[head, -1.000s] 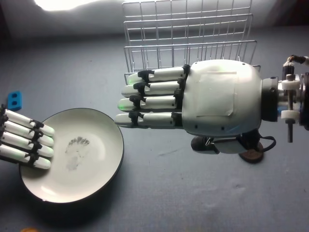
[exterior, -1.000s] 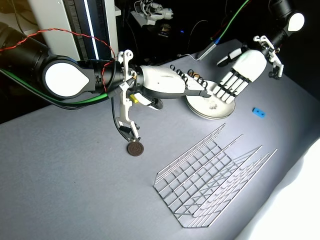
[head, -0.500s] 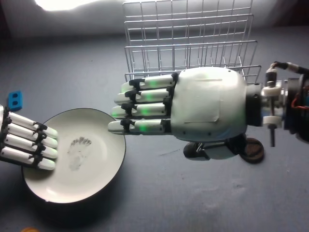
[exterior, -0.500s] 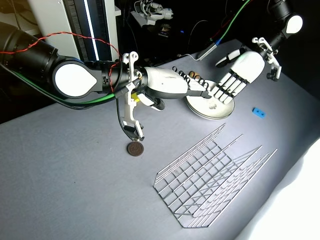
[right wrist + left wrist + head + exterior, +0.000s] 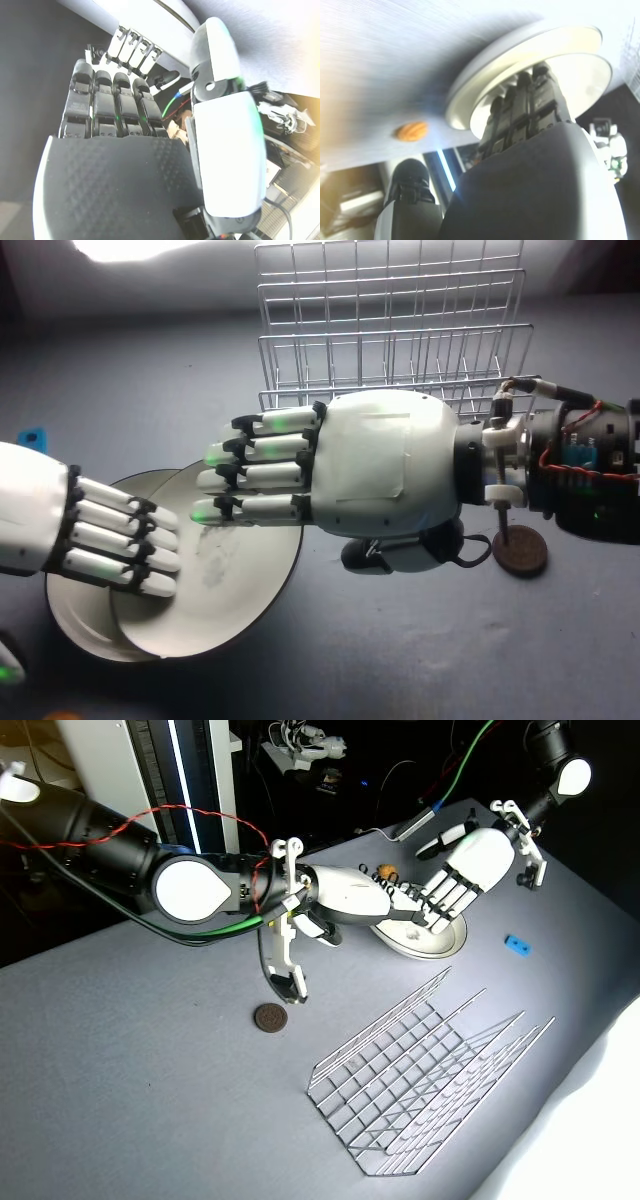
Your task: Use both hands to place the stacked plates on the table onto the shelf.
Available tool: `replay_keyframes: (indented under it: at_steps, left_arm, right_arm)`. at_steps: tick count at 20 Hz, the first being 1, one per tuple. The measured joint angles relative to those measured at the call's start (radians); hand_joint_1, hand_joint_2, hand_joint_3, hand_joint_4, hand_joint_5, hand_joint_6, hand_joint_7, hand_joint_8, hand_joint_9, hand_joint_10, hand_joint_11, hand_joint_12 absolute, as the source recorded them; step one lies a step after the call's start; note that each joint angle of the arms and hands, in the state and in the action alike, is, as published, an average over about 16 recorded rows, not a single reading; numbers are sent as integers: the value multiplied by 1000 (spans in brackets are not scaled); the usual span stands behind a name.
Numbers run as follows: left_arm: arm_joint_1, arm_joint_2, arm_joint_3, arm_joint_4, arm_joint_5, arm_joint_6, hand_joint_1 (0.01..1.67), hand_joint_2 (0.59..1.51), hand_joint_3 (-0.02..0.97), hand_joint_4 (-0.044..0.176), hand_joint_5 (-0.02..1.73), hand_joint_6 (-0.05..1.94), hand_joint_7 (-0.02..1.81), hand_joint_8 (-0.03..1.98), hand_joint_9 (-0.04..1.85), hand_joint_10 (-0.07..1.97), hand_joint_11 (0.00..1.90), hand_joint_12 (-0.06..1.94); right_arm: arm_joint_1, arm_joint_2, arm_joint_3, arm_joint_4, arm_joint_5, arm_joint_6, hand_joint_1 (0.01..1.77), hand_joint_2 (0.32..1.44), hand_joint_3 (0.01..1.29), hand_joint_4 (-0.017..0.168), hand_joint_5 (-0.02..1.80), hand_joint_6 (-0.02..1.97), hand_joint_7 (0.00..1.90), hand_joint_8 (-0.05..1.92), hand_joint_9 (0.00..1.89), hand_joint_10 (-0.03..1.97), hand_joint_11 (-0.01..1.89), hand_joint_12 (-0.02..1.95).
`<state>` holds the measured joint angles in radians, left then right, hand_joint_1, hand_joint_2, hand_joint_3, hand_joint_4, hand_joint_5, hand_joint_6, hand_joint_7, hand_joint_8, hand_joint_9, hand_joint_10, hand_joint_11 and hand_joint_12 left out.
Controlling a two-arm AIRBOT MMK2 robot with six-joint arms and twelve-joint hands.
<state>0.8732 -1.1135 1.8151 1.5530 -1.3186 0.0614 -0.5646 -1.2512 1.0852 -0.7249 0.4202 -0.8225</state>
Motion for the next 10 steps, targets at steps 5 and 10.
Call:
replay_keyframes:
  at_steps: [5,10]
  left_arm:
    - [-35,4,-46,17,32,-25,17,1119,12,1,11,-6,-8,-14,17,8,13,-7]
    - [-55,9,-73,28,52,-39,17,1110,12,3,11,2,-5,-13,21,9,13,-6]
  right_arm:
    - [3,-41,27,1,-4,-10,1051,1098,22,3,20,18,22,11,22,7,19,301]
    - [-1,-85,58,2,-9,-20,1062,1110,21,3,51,17,54,11,60,12,20,491]
